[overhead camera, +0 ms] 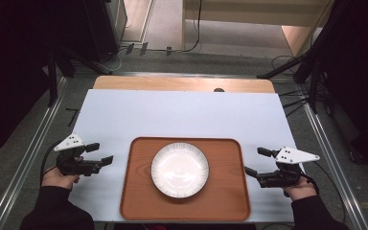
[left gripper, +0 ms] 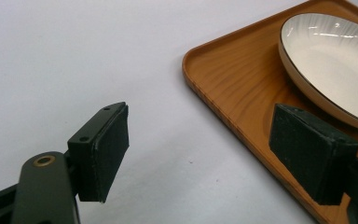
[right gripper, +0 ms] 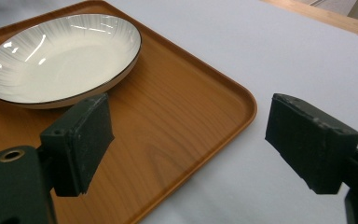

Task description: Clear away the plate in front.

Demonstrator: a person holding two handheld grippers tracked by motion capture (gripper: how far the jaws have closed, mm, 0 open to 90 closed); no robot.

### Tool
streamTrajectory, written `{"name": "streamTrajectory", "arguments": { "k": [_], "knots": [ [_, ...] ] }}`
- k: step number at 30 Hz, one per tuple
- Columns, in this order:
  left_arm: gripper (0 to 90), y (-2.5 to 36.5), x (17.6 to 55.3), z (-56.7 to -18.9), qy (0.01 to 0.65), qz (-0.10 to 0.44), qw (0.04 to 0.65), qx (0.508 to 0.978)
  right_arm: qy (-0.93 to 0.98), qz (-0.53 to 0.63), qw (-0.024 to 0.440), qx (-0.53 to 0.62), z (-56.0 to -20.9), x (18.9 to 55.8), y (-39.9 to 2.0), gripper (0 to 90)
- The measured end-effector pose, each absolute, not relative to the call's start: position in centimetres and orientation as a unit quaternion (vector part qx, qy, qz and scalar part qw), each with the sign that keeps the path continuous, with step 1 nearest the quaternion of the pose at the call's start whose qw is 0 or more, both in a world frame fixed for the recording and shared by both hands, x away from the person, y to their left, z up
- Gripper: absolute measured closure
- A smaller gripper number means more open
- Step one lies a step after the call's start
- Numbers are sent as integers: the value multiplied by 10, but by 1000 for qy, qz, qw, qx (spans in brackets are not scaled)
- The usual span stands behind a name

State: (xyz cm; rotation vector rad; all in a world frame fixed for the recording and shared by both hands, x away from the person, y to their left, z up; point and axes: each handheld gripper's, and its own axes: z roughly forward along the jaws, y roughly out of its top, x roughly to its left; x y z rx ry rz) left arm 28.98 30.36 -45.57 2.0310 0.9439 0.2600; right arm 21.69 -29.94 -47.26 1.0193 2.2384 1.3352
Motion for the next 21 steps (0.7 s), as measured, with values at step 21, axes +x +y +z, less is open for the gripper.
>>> {"name": "streamTrajectory", "arguments": {
  "k": [21],
  "knots": [
    [207, 313, 290, -459, 391, 141, 432, 800, 784, 476, 171, 361, -471, 216, -300, 155]
  ]
}}
